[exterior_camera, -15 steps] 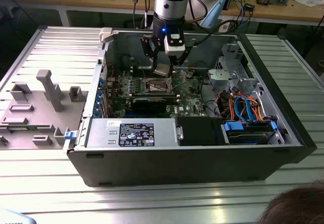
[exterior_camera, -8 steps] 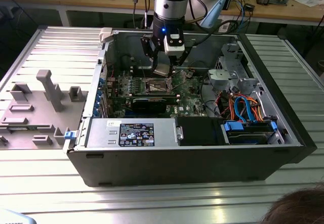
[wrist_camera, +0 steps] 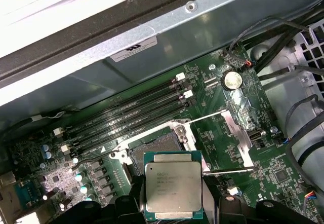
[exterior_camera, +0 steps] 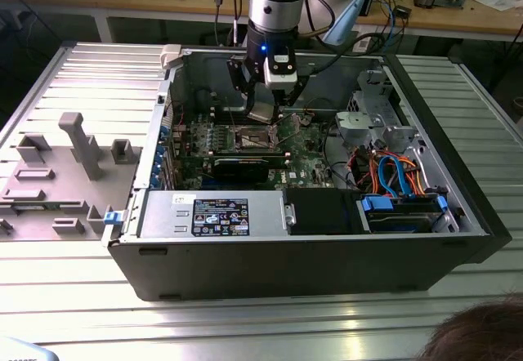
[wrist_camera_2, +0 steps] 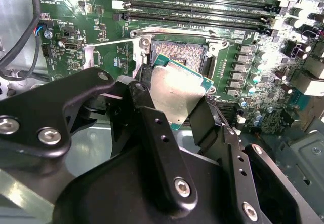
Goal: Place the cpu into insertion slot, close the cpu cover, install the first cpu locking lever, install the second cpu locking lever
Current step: 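Place the cpu into insertion slot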
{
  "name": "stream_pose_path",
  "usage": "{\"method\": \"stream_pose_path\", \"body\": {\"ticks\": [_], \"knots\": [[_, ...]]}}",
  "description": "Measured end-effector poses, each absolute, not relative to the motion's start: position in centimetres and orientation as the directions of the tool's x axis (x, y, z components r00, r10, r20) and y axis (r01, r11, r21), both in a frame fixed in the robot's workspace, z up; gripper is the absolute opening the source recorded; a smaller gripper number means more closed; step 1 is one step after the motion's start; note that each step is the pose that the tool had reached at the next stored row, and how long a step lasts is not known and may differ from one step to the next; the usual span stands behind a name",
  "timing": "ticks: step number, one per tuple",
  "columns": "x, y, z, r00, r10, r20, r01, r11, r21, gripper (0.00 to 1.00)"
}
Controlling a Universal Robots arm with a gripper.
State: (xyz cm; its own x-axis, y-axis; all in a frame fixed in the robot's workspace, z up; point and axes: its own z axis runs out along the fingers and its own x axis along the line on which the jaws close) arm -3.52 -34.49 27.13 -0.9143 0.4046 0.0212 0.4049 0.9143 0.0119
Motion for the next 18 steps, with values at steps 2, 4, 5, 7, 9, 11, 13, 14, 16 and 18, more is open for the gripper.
{"method": "stream_pose_path", "body": {"ticks": [2,4,5,7,9,11,13,14,16,18], "knots": [[-3.52,-34.49,27.13,-0.913,0.409,0.021,0.409,0.913,0.012,0.54],[-3.52,-34.49,27.12,-0.911,0.413,0.021,0.413,0.911,0.012,0.54],[-3.52,-34.49,27.12,-0.91,0.414,0.021,0.415,0.91,0.012,0.54],[-3.52,-34.49,27.12,-0.909,0.417,0.021,0.418,0.909,0.012,0.54],[-3.52,-34.49,27.12,-0.907,0.42,0.021,0.42,0.907,0.012,0.54],[-3.52,-34.49,27.11,-0.906,0.423,0.021,0.424,0.906,0.012,0.54],[-3.52,-34.49,27.11,-0.905,0.426,0.021,0.426,0.905,0.012,0.54],[-3.52,-34.49,27.11,-0.904,0.427,0.021,0.428,0.904,0.012,0.54],[-3.52,-34.49,27.11,-0.903,0.43,0.021,0.43,0.903,0.012,0.54],[-3.52,-34.49,27.11,-0.901,0.433,0.021,0.433,0.901,0.012,0.54]]}}
